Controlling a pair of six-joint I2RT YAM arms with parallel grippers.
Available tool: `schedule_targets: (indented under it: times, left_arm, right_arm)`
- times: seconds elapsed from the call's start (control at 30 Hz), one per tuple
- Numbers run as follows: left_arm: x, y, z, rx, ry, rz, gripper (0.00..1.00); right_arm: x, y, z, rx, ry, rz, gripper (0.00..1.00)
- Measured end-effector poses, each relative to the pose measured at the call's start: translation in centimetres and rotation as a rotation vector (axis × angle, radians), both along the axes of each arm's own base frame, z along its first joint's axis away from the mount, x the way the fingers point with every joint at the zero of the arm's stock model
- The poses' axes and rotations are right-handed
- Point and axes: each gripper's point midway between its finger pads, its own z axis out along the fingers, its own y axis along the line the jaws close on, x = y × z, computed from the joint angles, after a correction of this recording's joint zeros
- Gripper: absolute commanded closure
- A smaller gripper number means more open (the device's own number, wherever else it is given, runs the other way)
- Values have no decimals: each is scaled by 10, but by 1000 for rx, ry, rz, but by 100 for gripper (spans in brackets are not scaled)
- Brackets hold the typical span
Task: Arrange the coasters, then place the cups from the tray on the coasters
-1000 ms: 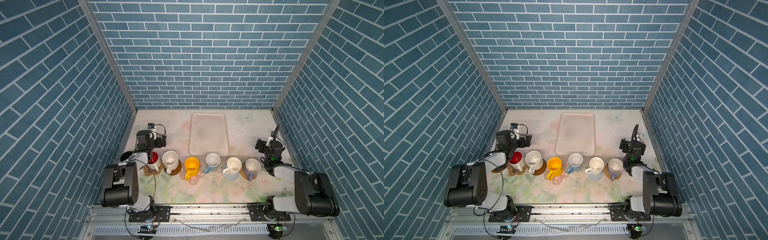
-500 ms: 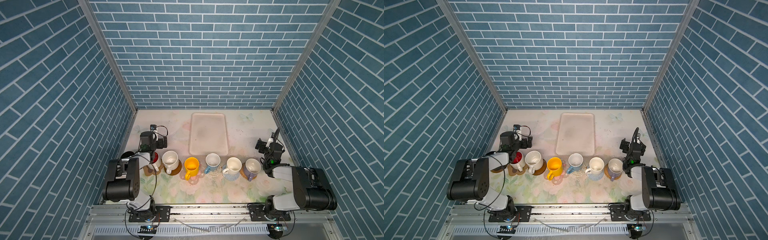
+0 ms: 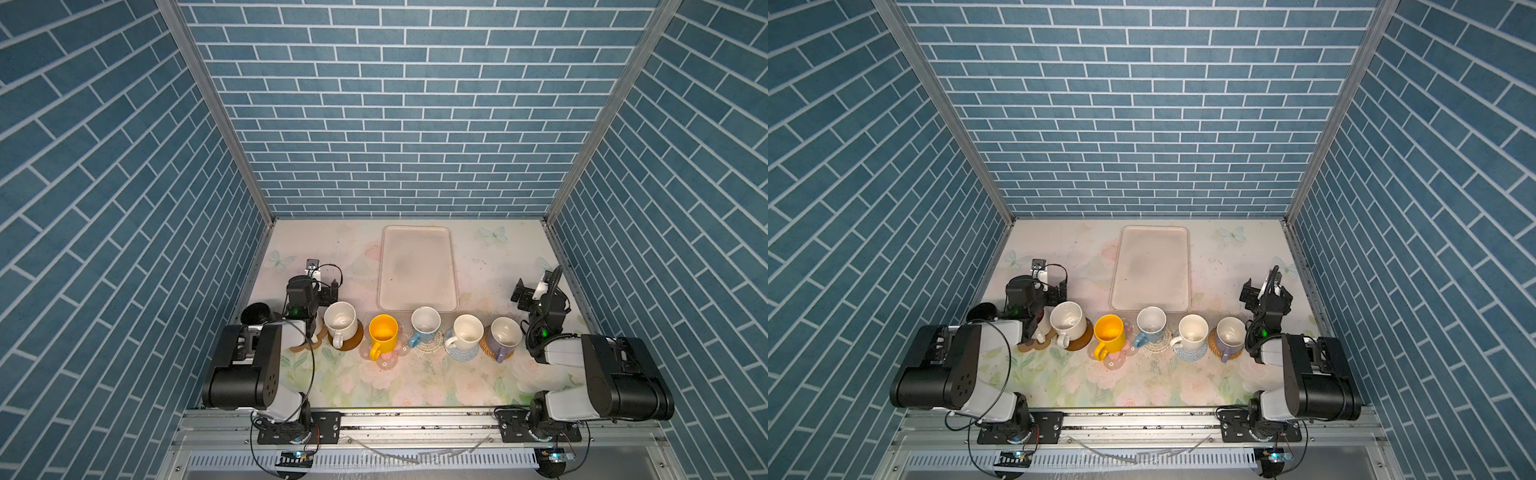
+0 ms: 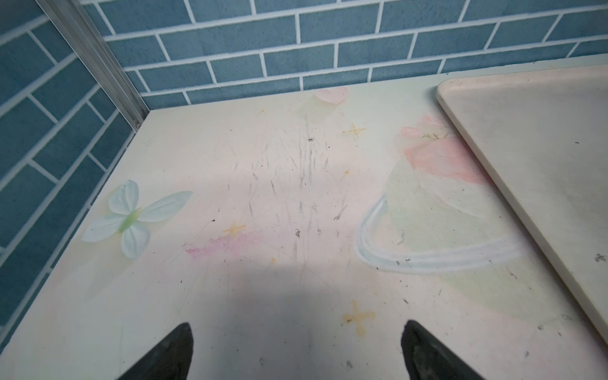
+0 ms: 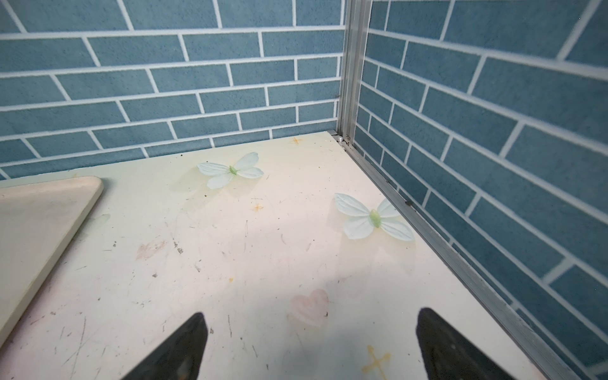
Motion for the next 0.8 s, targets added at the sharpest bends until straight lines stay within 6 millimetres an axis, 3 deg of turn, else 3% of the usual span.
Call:
schedule_targets:
  times: [0.4, 0.63, 0.8]
  left_arm:
    - [2, 2, 5, 13, -26, 12, 1]
    - [-3, 2, 9, 15, -89, 18, 1]
    - [-2, 3, 10, 18, -94, 26, 1]
  right_arm:
    - [0, 3, -4, 3, 14, 15, 1]
    - [2, 10, -33, 9, 98, 62, 1]
    - [3, 13, -36, 7, 108, 76, 1]
